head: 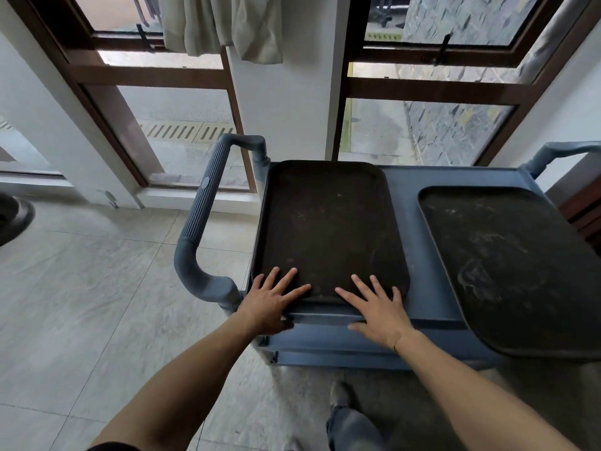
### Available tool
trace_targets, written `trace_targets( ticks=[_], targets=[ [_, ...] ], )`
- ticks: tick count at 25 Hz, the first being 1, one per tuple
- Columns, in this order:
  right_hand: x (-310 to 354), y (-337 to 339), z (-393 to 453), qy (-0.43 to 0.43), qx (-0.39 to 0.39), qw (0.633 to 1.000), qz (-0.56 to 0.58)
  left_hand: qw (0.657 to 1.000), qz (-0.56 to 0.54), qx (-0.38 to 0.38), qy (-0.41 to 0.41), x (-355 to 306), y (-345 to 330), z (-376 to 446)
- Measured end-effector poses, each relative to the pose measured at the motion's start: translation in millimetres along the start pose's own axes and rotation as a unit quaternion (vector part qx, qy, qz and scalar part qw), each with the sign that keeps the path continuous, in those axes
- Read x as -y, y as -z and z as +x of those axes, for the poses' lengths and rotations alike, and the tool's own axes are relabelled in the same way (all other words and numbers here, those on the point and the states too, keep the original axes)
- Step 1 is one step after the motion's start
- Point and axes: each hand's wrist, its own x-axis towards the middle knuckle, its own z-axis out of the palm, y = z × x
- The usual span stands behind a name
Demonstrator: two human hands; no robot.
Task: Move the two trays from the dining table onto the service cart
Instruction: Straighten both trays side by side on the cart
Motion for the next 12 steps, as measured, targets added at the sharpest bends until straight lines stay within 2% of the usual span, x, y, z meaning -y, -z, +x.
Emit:
trace_targets(
  ticks=[6,12],
  targets=[
    [15,-6,-20,-0.026,-0.041,0.999,0.024,0.999,-0.001,-0.045,0.020,-14,-8,-22],
    [18,-9,-32,-0.036,-0.016,0.998,0.043,0.999,-0.013,-0.042,0.031,-15,-11,-43]
  ],
)
